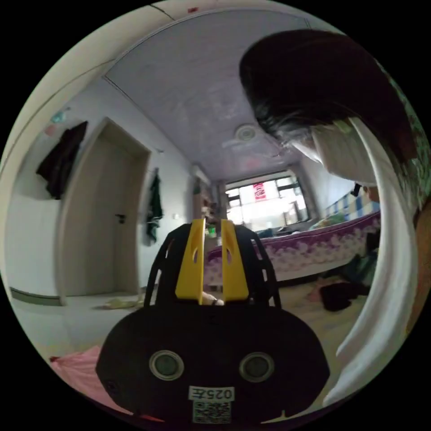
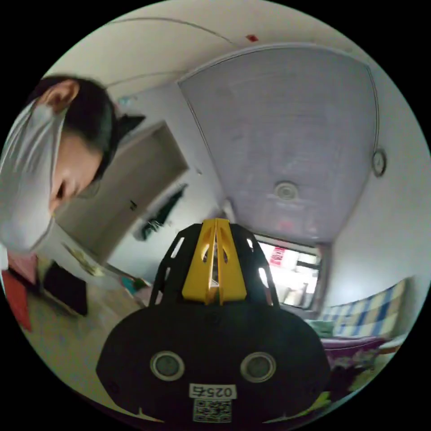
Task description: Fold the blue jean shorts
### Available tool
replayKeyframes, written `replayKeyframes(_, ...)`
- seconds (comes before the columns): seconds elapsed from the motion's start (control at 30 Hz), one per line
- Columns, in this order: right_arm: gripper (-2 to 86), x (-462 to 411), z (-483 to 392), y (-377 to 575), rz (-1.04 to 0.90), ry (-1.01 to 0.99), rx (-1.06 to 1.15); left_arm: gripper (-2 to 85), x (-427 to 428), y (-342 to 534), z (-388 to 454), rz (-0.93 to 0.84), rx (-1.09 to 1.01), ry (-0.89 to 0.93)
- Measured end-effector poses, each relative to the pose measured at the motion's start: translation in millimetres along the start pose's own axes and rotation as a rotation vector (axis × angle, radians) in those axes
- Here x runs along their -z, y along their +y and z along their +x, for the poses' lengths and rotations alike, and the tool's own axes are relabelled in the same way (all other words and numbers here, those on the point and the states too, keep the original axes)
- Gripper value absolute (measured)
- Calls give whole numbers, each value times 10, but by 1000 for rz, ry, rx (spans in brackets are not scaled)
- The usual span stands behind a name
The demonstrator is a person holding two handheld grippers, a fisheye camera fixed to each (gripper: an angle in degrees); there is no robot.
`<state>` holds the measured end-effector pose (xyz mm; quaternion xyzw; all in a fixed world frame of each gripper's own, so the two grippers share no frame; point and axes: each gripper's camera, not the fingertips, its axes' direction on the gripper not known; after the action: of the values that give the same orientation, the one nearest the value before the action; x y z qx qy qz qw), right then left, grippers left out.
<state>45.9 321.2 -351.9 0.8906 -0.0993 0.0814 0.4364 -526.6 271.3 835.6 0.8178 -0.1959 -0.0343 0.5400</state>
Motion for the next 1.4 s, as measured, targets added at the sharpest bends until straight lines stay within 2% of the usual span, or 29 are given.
replayKeyframes(0.07, -6, 395, 865, 203, -105, 142, -78, 39, -396, -51, 521, 87, 4, 183)
replayKeyframes(0.2, 15, 758, 2147, 747, -367, 289, -263, 69, -1225, -223, 1426, -11, 132, 483)
replayKeyframes(0.27, 93, 827, 2980, 1358, -616, 303, -451, 91, -1854, -239, 2100, -109, 330, 762)
replayKeyframes(0.3, 117, 836, 3168, 1523, -662, 286, -490, 94, -2010, -227, 2278, -147, 374, 820)
replayKeyframes(0.37, 164, 849, 3822, 2166, -816, 305, -578, 107, -2609, -170, 3107, -351, 439, 976)
replayKeyframes(0.57, 168, 573, 5358, 3505, -989, 262, -768, 125, -3736, -211, 5197, -671, 219, 1069)
replayKeyframes(0.6, 167, 537, 5485, 3582, -997, 265, -776, 126, -3846, -237, 5399, -687, 190, 1088)
replayKeyframes(0.67, 166, 436, 5926, 3794, -982, 272, -795, 127, -4287, -364, 6310, -659, -39, 1115)
replayKeyframes(0.8, 165, 352, 6548, 4075, -962, 299, -897, 113, -5072, -463, 7652, -722, -94, 1193)
replayKeyframes(0.83, 164, 339, 6744, 4153, -961, 305, -940, 110, -5212, -509, 8132, -694, -195, 1219)
replayKeyframes(0.9, 163, 323, 7030, 4236, -960, 295, -974, 106, -5388, -537, 8792, -710, -298, 1211)
replayKeyframes(0.97, 161, 292, 7351, 4302, -990, 291, -959, 87, -5637, -558, 9469, -805, -389, 1112)
replayKeyframes(1.03, 158, 270, 7545, 4342, -1013, 287, -951, 74, -5791, -579, 9772, -844, -467, 1035)
replayKeyframes(1.17, 143, 159, 7824, 4423, -1052, 236, -937, 11, -6074, -714, 9541, -814, -276, 1029)
replayKeyframes(1.23, 139, 88, 7887, 4477, -1056, 214, -968, -6, -6243, -683, 9402, -812, -246, 1046)
replayKeyframes(1.3, 134, -2, 7933, 4540, -1055, 197, -1011, -13, -6459, -627, 9355, -881, -318, 1032)
replayKeyframes(1.33, 132, -76, 7970, 4577, -1061, 177, -1041, -14, -6617, -614, 9254, -950, -281, 1018)
replayKeyframes(1.4, 128, -195, 8029, 4596, -1067, 139, -1047, -14, -6761, -632, 9014, -1029, -166, 1134)
